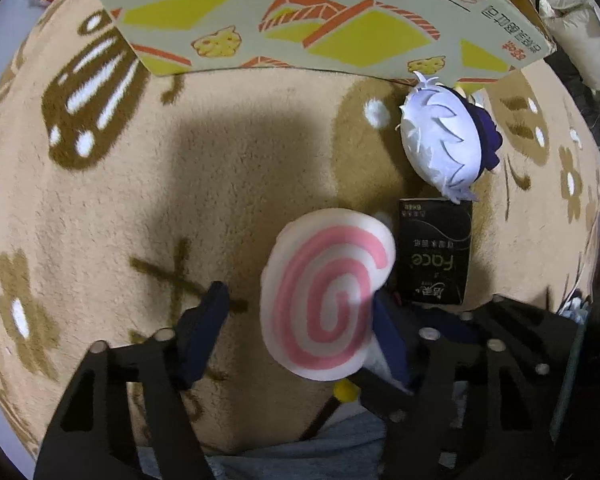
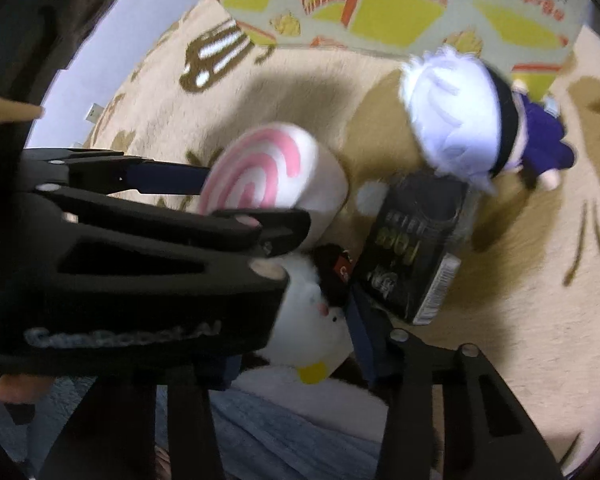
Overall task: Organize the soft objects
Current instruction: 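Grasp the pink swirl cushion with the left tool while the right tool grasps the white fluffy plush, then carry both items over the box and open both tools to drop them, then grasp the black Face tissue pack with the left tool while the right tool grasps the white-haired doll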
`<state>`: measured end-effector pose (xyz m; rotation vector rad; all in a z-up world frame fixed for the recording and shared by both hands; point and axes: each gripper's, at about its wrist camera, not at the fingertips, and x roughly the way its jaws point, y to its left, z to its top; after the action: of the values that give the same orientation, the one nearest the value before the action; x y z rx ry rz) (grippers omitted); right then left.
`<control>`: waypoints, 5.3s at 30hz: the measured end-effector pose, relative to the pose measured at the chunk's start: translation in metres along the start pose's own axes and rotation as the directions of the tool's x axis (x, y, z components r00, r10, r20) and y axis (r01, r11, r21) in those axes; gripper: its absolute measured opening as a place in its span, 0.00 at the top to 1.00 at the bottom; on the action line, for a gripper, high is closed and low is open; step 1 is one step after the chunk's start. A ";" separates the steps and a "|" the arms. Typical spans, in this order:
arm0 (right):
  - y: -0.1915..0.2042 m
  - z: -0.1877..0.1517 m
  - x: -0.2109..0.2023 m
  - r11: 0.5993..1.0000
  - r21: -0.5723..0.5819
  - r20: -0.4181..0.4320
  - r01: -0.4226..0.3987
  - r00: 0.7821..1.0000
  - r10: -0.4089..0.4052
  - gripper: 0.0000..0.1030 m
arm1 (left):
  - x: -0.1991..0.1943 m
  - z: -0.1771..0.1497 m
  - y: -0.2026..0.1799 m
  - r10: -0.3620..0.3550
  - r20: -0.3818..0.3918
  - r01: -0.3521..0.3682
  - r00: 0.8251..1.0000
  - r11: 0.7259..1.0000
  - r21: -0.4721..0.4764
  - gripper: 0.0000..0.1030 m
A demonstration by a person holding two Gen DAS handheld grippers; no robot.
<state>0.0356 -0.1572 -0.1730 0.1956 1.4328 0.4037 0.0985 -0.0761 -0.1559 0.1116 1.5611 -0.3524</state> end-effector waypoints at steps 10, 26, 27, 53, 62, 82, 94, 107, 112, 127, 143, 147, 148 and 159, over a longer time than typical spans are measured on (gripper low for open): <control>0.004 -0.003 -0.009 0.999 0.006 0.063 0.041 0.997 -0.042 0.65 | -0.014 -0.012 0.015 0.000 0.050 0.002 0.999 0.999 -0.036 0.63; 0.000 -0.010 -0.101 0.996 0.002 0.456 0.091 0.886 -0.082 0.65 | -0.095 -0.025 0.039 0.111 0.353 -0.074 0.929 0.990 -0.117 0.64; 0.001 -0.009 -0.105 0.995 -0.001 0.479 0.098 0.874 -0.086 0.65 | -0.101 -0.024 0.039 0.112 0.384 -0.072 0.916 0.990 -0.117 0.64; -0.009 0.068 -0.156 0.974 -0.042 0.722 0.223 0.681 -0.125 0.65 | -0.148 0.039 0.002 0.156 0.712 -0.188 0.684 0.982 -0.034 0.64; -0.030 0.086 -0.151 0.981 -0.022 0.719 0.190 0.685 -0.117 0.64 | -0.130 0.063 -0.005 0.172 0.685 -0.225 0.708 0.974 -0.013 0.62; -0.064 0.075 -0.158 0.992 0.081 0.684 0.099 0.718 -0.128 0.14 | -0.134 0.044 -0.012 0.235 0.690 -0.267 0.684 0.962 -0.063 0.10; -0.094 0.046 -0.176 0.982 0.173 0.643 0.073 0.747 -0.169 0.02 | -0.128 0.008 -0.035 0.161 0.624 -0.188 0.765 0.982 -0.022 0.03; -0.115 0.038 -0.151 0.974 0.226 0.533 0.032 0.832 -0.151 0.02 | -0.066 -0.009 -0.059 0.132 0.525 -0.136 0.841 0.990 -0.031 0.03; -0.120 0.041 -0.131 0.968 0.249 0.464 0.009 0.877 -0.127 0.02 | -0.042 -0.008 -0.065 0.123 0.491 -0.116 0.862 0.992 -0.045 0.03; -0.137 0.045 -0.078 0.952 0.303 0.329 -0.028 0.941 -0.077 0.02 | 0.004 -0.007 -0.077 0.087 0.384 -0.083 0.919 0.996 -0.026 0.03; -0.138 0.052 -0.041 0.935 0.319 0.276 -0.154 0.959 0.064 0.27 | 0.036 -0.005 -0.087 0.139 0.308 -0.140 0.941 0.990 -0.019 0.15; -0.131 0.053 -0.045 0.940 0.296 0.303 -0.170 0.950 0.077 0.40 | 0.036 -0.012 -0.089 0.133 0.317 -0.134 0.939 0.991 -0.020 0.27; -0.130 0.053 -0.045 0.942 0.291 0.304 -0.166 0.950 0.074 0.42 | 0.035 -0.014 -0.087 0.125 0.317 -0.125 0.940 0.992 -0.022 0.32; -0.115 0.054 -0.055 0.964 0.243 0.333 -0.110 0.942 0.024 0.70 | 0.018 -0.027 -0.052 0.067 0.324 -0.051 0.944 0.997 -0.056 0.57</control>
<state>0.1019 -0.2779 -0.1579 0.5028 1.1463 0.2241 0.0575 -0.1202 -0.1667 0.0597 1.2346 -0.2714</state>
